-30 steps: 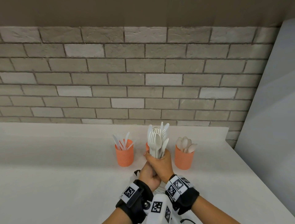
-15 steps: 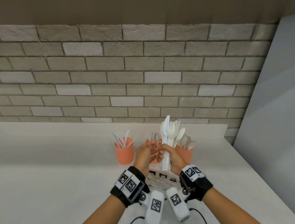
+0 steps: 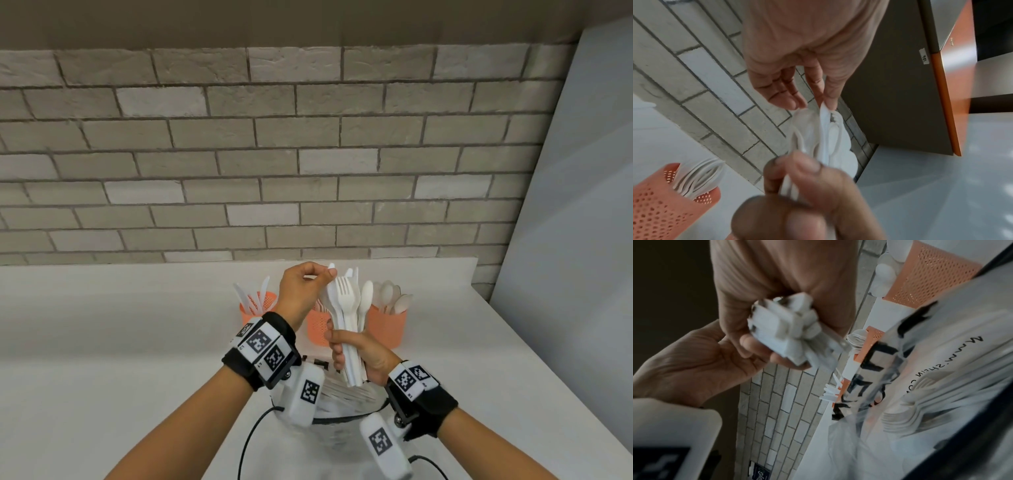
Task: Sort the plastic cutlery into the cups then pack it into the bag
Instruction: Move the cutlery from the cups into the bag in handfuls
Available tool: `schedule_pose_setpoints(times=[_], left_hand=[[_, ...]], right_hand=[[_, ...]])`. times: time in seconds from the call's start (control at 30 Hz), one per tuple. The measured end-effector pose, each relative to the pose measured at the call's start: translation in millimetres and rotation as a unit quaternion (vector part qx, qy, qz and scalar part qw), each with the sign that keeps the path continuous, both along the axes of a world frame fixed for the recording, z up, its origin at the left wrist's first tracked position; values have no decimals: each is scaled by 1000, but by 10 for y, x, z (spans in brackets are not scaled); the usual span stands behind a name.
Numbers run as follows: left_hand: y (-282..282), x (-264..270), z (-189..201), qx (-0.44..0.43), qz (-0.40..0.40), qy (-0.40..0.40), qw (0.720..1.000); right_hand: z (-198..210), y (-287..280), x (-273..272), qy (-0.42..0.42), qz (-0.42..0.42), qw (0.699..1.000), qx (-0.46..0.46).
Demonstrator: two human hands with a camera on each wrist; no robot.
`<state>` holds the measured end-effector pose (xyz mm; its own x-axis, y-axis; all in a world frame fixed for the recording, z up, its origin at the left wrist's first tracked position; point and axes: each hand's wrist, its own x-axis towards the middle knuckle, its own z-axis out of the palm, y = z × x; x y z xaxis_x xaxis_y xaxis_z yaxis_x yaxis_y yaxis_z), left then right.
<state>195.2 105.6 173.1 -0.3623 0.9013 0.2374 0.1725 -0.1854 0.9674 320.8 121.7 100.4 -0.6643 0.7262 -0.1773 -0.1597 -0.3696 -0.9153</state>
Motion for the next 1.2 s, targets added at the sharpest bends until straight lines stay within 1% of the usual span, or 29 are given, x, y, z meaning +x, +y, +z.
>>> schedule_pose_setpoints(times=[0.2, 0.27, 0.33, 0.4, 0.53, 0.57, 0.63, 0.77, 0.97, 1.03, 1.1, 1.17, 1.2], left_hand=[[14, -99, 161, 39, 9, -14, 999], [14, -125, 164, 48, 15, 4, 999], [14, -134, 130, 55, 30, 50, 997], [5, -117, 77, 65, 45, 122, 989], [-39, -33, -10, 87, 70, 259, 960], [-50, -18, -19, 88, 77, 281, 953], [-54, -7, -29, 89, 85, 299, 946], [-39, 18, -49, 88, 75, 283, 952], [-4, 49, -102, 83, 72, 215, 970], [8, 45, -124, 91, 79, 177, 977], [18, 34, -154, 81, 83, 144, 983], [1, 42, -182, 57, 59, 119, 989], [-10, 53, -197, 42, 44, 120, 991]], right_hand=[[20, -12, 34, -34, -33, 997, 66], [32, -6, 42, -43, -39, 995, 78], [32, -14, 46, -42, -42, 995, 77], [26, -31, 39, -29, -36, 997, 58], [56, -57, 8, 22, -5, 1000, -17], [69, -60, 5, 31, -1, 999, -33], [85, -63, 5, 38, 2, 998, -53], [94, -58, 12, 43, 0, 997, -66], [85, -36, 27, 47, -8, 997, -61], [95, -29, 39, 48, -8, 997, -61], [94, -17, 45, 47, -7, 997, -62], [90, -8, 40, 47, -3, 997, -62], [86, 1, 34, 48, -2, 997, -62]])
